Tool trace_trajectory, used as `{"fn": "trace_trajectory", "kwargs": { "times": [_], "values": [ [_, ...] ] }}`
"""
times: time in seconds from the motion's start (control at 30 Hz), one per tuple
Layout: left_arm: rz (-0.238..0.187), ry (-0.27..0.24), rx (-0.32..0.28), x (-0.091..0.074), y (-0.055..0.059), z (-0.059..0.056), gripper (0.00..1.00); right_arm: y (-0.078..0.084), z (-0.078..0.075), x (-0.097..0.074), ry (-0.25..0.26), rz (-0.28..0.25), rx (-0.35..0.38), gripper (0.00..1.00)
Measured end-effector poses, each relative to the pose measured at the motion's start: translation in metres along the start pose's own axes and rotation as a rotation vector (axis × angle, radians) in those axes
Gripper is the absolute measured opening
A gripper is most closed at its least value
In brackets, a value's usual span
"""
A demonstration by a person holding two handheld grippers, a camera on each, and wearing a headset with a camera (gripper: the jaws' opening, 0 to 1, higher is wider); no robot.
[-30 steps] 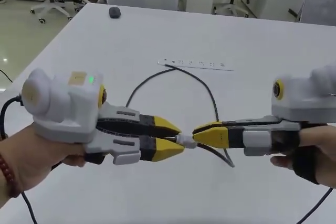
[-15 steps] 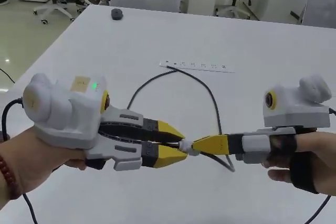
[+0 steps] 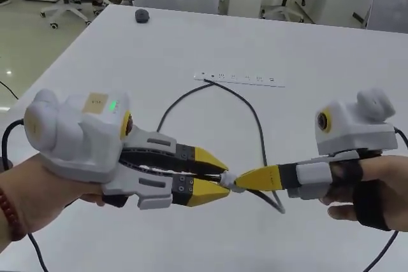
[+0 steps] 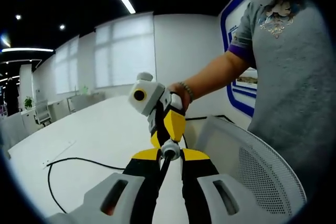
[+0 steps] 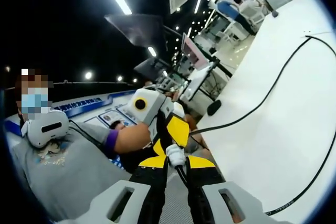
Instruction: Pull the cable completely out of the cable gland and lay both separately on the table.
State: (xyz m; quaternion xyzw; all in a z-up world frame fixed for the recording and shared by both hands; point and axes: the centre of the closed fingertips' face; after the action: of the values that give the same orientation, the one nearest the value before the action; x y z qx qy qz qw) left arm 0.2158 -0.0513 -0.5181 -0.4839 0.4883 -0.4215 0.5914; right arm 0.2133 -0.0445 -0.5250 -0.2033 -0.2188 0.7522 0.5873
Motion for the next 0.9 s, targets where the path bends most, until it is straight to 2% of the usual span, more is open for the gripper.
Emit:
{"fn": "trace_trajectory", "kwargs": {
  "times": [0.1, 0.13, 0.17, 0.23, 0.27, 0.43, 0.47, 0.5, 0.6, 0.63, 0.67, 0.77, 0.83, 0.9],
  "values": [
    [-0.007, 0.005, -0.01, 0.001, -0.001, -0.001, 0.15, 0.001, 0.002, -0.001, -0.003, 0.019, 0.006, 0.08],
    [-0.004, 0.0, -0.013, 0.002, 0.0, 0.0, 0.15, 0.001, 0.0, -0.001, 0.022, 0.039, -0.037, 0.08],
    [-0.004, -0.007, -0.018, 0.002, 0.0, 0.002, 0.15, -0.002, -0.002, -0.001, 0.035, 0.029, -0.11, 0.08],
    [-0.01, -0.014, -0.032, 0.001, 0.001, 0.004, 0.15, -0.003, 0.0, 0.0, 0.053, 0.04, -0.134, 0.07],
    [-0.01, -0.023, -0.036, 0.0, 0.001, 0.006, 0.15, -0.005, -0.003, 0.001, 0.074, 0.035, -0.183, 0.07],
    [-0.01, -0.034, -0.06, -0.002, 0.004, 0.009, 0.15, -0.006, -0.004, 0.003, 0.134, 0.067, -0.311, 0.07],
    [-0.015, -0.038, -0.068, -0.003, 0.004, 0.01, 0.15, -0.008, -0.004, 0.003, 0.15, 0.068, -0.369, 0.07],
    [-0.016, -0.043, -0.074, -0.003, 0.004, 0.011, 0.15, -0.008, -0.005, 0.003, 0.166, 0.071, -0.394, 0.07],
    [-0.009, -0.05, -0.078, -0.003, 0.007, 0.013, 0.15, -0.008, -0.007, 0.004, 0.218, 0.108, -0.501, 0.07],
    [-0.007, -0.052, -0.084, -0.003, 0.007, 0.014, 0.15, -0.008, -0.008, 0.005, 0.239, 0.124, -0.57, 0.07],
    [-0.01, -0.053, -0.087, -0.003, 0.007, 0.014, 0.15, -0.01, -0.007, 0.006, 0.251, 0.12, -0.599, 0.07],
    [-0.01, -0.067, -0.1, -0.004, 0.008, 0.018, 0.15, -0.012, -0.01, 0.006, 0.306, 0.154, -0.712, 0.07],
    [-0.01, -0.077, -0.113, -0.005, 0.009, 0.021, 0.15, -0.014, -0.012, 0.006, 0.357, 0.195, -0.829, 0.07],
    [-0.016, -0.084, -0.122, -0.005, 0.009, 0.022, 0.15, -0.015, -0.013, 0.007, 0.381, 0.206, -0.875, 0.07]
  ]
}}
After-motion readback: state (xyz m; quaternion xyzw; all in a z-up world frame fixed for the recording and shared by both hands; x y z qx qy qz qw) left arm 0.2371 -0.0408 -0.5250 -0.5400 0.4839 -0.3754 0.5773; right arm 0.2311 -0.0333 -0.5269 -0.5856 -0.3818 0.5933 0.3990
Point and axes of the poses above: the centre of the closed fingertips' face, and the gripper's own axes: x roughly forward along the fingers, z roughly to its left, y roughly out of its underside, and after that the axes turned 4 degrees about -y, right-handed
